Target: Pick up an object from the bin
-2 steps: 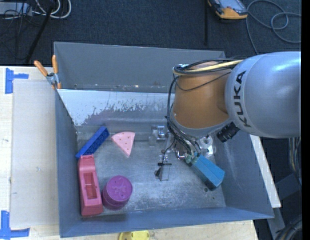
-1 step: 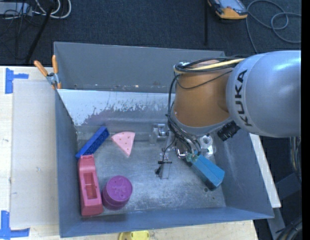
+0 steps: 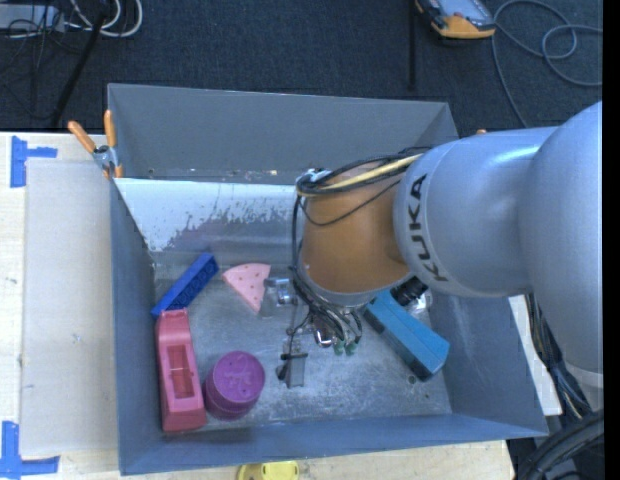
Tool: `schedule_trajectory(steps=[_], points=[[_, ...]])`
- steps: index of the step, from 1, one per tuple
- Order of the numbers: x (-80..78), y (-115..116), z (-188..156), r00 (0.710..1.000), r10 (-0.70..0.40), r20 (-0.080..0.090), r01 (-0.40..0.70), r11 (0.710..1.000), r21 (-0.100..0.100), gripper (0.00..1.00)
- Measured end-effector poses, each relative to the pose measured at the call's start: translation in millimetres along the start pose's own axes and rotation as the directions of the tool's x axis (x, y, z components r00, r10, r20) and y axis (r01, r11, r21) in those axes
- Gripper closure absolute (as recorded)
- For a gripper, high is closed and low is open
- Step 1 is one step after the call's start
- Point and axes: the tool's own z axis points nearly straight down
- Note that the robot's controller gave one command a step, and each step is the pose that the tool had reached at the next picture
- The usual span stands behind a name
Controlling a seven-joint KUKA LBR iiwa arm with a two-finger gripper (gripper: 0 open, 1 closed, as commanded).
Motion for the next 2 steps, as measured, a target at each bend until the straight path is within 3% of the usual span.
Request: schedule_trajectory(steps=[1, 2], points=[[22.3, 29.2, 13.0, 0.996, 0.094, -0.009, -0.094, 0.996, 0.003, 0.0], [19.0, 38.7, 16.8, 0.988, -0.152, -0.004, 0.152, 0.988, 0.001, 0.0]])
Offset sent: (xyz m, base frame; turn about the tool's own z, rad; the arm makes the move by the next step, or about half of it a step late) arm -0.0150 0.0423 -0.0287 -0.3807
